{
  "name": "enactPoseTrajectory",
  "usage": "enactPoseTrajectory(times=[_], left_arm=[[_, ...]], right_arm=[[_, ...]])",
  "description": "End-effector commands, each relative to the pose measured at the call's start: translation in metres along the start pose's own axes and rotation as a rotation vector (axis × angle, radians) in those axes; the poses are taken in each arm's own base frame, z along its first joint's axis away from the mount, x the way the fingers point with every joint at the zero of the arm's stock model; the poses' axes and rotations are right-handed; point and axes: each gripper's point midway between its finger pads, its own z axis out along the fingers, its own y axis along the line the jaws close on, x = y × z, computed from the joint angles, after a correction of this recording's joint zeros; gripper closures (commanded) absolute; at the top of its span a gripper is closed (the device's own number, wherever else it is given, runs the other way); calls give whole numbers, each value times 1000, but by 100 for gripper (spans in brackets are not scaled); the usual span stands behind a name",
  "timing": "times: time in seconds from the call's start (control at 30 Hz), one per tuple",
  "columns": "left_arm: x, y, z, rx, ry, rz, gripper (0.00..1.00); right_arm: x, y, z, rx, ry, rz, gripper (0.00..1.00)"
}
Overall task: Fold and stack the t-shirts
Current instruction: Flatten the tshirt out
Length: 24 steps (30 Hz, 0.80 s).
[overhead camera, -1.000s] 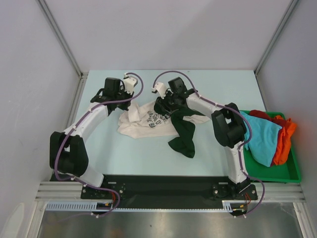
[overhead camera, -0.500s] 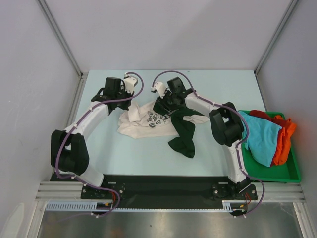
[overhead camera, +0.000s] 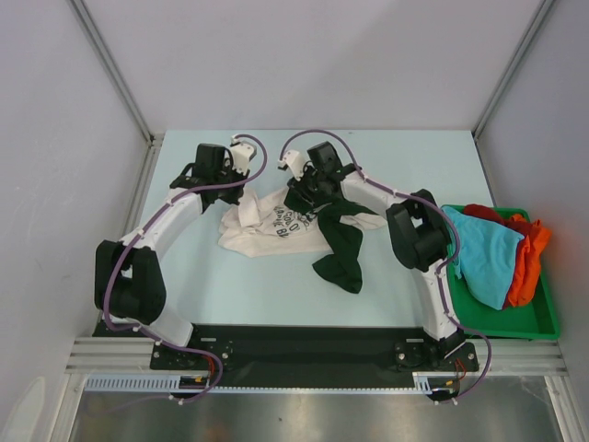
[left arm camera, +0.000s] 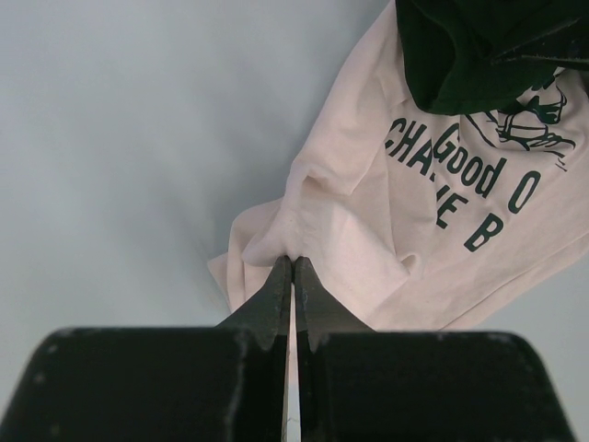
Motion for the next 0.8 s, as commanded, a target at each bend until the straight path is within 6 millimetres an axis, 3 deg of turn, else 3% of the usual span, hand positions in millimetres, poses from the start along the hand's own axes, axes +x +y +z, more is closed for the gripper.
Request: enactPoseTrajectory(times=[0.0, 0.47, 0.57, 0.6, 0.63, 0.73, 0.77], left_arm=[[-24, 7, -5, -14, -66, -15, 100], [-23, 7, -2, -13, -62, -14, 100], [-22, 7, -2, -14, -59, -16, 100], [-21, 7, -2, -14, -57, -15, 100], [-22, 7, -2, -15, -60, -13, 100], [-26, 9, -6, -23, -69, -4, 99], [-27, 10, -7, -27, -71, 7, 100]], right_arm=[[-27, -9, 4, 34, -67, -19, 59], [-30, -6, 18, 35, -61, -42, 67], [-31, -14, 19, 76, -64, -48, 79], [-34, -19, 18, 99, -69, -51, 96], [-34, -21, 17, 111, -69, -53, 100], [-44, -35, 5, 179, -82, -72, 100], [-56, -45, -7, 217, -115, -69, 100]])
